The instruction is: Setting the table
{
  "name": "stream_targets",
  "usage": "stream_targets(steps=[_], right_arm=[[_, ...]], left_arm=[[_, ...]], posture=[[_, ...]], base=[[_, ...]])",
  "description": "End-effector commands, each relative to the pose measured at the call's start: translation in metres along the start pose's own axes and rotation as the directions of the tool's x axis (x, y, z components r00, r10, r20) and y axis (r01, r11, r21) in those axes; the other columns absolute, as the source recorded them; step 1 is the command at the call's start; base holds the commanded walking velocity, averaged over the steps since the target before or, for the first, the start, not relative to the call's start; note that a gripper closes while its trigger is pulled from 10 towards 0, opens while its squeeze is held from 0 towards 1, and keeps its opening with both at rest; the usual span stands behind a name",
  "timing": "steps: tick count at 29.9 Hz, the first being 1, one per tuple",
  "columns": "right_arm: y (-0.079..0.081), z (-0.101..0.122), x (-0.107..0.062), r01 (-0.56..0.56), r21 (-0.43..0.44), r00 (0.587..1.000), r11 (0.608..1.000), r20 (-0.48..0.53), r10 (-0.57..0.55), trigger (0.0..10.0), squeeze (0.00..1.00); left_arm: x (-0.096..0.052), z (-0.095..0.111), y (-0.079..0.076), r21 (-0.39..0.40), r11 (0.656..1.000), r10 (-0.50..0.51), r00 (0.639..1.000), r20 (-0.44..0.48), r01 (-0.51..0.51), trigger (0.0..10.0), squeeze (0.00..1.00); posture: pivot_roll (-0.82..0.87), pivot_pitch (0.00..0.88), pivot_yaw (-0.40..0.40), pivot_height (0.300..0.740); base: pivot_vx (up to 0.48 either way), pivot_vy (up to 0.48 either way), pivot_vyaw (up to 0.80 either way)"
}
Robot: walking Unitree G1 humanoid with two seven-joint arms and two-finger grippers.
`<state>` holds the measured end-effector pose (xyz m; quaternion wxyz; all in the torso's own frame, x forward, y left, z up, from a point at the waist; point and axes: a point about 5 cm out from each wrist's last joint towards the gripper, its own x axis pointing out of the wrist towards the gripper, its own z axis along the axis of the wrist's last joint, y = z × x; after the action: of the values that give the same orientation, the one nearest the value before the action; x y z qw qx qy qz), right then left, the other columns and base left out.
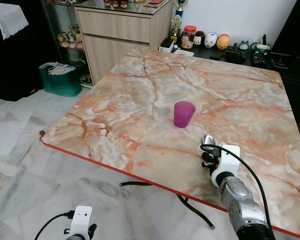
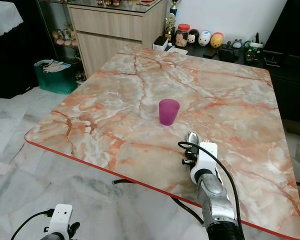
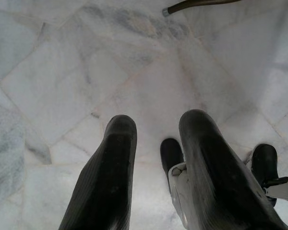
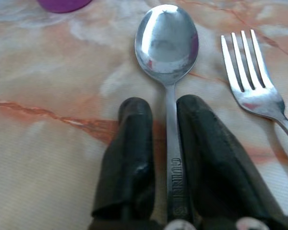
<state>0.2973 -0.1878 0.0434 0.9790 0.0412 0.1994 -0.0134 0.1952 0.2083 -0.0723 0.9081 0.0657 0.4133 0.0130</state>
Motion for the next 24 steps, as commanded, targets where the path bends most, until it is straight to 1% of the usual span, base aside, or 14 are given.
stream_targets(steps=[1,12,16,18,19,20,21,24], right_arm=[[-0.001,-0.011,-0.001,0.007,-0.002,0.999,1.000,-0.047,-0.007,0.0,0.00],[-0.003,-0.010,-0.001,0.028,-0.009,0.999,1.000,-0.024,-0.028,0.0,0.00],[-0.004,-0.006,-0.003,0.051,-0.013,0.999,0.999,0.020,-0.051,0.0,0.00],[-0.005,-0.002,-0.003,0.066,-0.034,0.996,0.997,0.054,-0.064,0.0,0.00],[-0.005,-0.001,-0.003,0.070,-0.040,0.996,0.997,0.062,-0.067,3.4,0.00],[-0.005,0.004,-0.004,0.083,-0.057,0.993,0.995,0.093,-0.077,8.3,0.00],[-0.006,0.009,-0.005,0.094,-0.062,0.988,0.994,0.129,-0.086,10.0,0.00],[-0.008,0.019,-0.008,0.137,-0.068,0.971,0.988,0.207,-0.120,10.0,0.00]], left_arm=[[0.000,-0.004,0.000,0.017,1.000,-0.004,1.000,-0.031,0.005,10.0,0.00],[0.000,-0.004,-0.001,0.025,1.000,-0.012,0.999,-0.034,0.013,10.0,0.00],[0.000,-0.004,-0.002,0.031,0.999,-0.016,0.999,-0.035,0.017,10.0,0.00],[0.000,-0.003,-0.003,0.033,0.999,-0.017,0.999,-0.033,0.018,10.0,0.00],[0.000,-0.003,-0.003,0.033,0.999,-0.018,0.999,-0.032,0.019,10.0,0.00],[0.000,-0.003,-0.003,0.034,0.999,-0.018,0.999,-0.032,0.019,10.0,0.00],[0.000,-0.002,-0.003,0.035,0.999,-0.018,0.999,-0.031,0.019,10.0,0.00],[0.001,-0.002,-0.003,0.037,0.999,-0.020,0.999,-0.029,0.021,10.0,0.00]], posture=[[0.04,0.000,-0.027,0.731],[0.03,0.000,-0.015,0.731],[0.03,0.000,-0.014,0.731],[0.03,0.000,-0.013,0.731],[0.03,0.000,-0.011,0.731],[0.03,0.000,-0.011,0.731],[0.03,0.000,-0.011,0.731],[0.03,0.000,-0.010,0.731]], base=[[0.000,0.000,0.00],[0.000,0.000,0.00],[0.000,0.000,0.00],[0.000,0.000,0.00],[0.000,0.000,0.00],[0.000,0.000,0.00],[0.000,0.000,0.00],[0.000,0.000,0.00]])
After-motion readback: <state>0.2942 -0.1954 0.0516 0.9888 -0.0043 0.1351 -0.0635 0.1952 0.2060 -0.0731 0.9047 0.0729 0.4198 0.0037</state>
